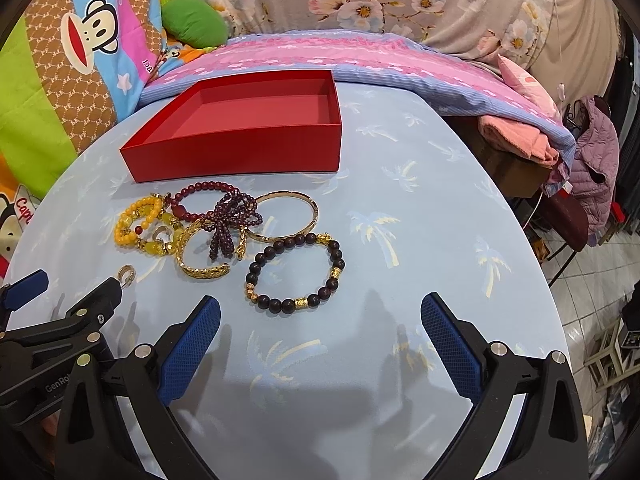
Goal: Organize jewelry
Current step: 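Move the left tool toward the gold hoop earring while the right tool approaches the black bead bracelet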
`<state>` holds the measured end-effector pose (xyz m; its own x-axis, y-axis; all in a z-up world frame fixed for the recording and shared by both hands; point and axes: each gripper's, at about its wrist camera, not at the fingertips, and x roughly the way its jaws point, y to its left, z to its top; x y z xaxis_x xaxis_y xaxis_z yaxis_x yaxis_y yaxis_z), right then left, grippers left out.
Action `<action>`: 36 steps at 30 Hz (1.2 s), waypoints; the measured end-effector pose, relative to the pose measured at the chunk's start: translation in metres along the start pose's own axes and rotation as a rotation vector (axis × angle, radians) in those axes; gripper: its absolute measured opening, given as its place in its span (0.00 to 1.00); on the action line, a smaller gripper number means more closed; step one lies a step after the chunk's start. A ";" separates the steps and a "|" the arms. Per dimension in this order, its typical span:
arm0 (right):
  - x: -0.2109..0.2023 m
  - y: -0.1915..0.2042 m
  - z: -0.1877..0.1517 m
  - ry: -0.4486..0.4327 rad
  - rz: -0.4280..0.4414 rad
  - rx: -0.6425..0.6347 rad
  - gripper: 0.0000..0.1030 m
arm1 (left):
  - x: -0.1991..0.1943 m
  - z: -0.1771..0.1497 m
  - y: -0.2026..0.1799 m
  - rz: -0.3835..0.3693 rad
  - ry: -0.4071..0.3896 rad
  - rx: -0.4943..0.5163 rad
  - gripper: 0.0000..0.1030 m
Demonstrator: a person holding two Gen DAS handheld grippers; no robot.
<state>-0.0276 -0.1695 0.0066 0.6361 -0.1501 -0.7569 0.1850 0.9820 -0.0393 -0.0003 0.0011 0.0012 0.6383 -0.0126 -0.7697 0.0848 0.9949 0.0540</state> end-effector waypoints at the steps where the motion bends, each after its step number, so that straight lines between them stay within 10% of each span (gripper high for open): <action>1: 0.000 0.001 0.000 0.000 0.001 -0.001 0.94 | 0.002 0.000 0.001 -0.001 0.001 -0.003 0.93; 36: 0.012 0.010 0.002 0.020 0.024 -0.024 0.94 | 0.012 0.002 0.008 0.032 0.021 -0.011 0.93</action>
<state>-0.0169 -0.1613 -0.0017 0.6249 -0.1246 -0.7707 0.1517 0.9877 -0.0366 0.0097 0.0090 -0.0061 0.6243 0.0213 -0.7809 0.0562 0.9958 0.0722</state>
